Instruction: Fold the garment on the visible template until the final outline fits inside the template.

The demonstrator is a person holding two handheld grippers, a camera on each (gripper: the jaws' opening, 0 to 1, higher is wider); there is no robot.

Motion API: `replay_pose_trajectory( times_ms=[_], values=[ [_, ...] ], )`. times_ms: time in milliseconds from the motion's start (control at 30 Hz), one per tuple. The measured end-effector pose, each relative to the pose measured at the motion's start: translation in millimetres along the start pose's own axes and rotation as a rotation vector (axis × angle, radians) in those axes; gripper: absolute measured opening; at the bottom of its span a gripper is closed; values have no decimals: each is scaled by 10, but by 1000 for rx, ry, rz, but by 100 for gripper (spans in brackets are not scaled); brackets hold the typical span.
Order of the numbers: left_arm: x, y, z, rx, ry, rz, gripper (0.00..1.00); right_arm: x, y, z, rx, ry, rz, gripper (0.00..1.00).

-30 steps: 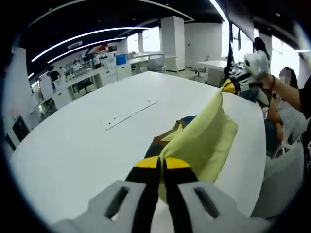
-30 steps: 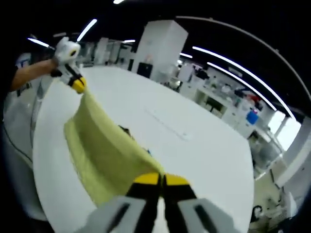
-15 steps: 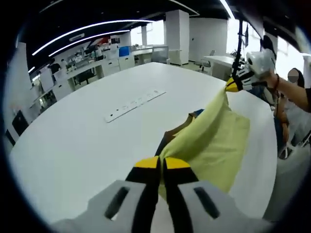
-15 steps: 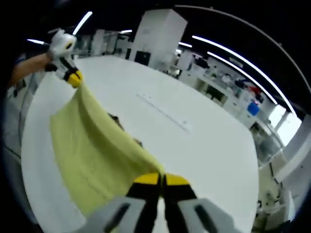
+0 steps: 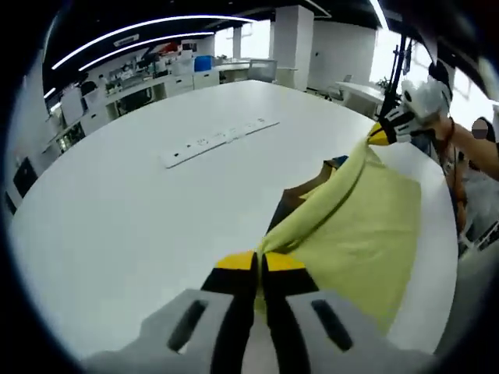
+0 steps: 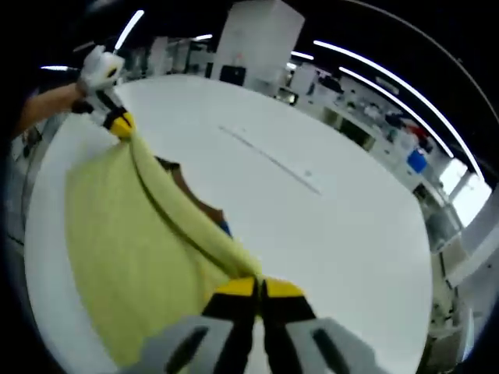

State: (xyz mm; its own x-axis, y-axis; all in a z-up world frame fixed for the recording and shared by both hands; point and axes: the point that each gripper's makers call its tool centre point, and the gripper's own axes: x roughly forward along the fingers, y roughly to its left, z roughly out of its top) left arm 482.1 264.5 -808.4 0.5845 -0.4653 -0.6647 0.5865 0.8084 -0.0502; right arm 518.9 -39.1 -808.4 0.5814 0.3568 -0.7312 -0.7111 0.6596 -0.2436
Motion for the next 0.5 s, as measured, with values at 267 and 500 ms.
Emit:
replay_pose_trajectory(
  times_ms=[267,500],
  values=[
    [144,50,-140,-9,30,6,0,175,37,-117,-4,40,24,0],
    [173,79,-210,4,49,19,3,312,58,-224,13,74,39,0]
  ],
)
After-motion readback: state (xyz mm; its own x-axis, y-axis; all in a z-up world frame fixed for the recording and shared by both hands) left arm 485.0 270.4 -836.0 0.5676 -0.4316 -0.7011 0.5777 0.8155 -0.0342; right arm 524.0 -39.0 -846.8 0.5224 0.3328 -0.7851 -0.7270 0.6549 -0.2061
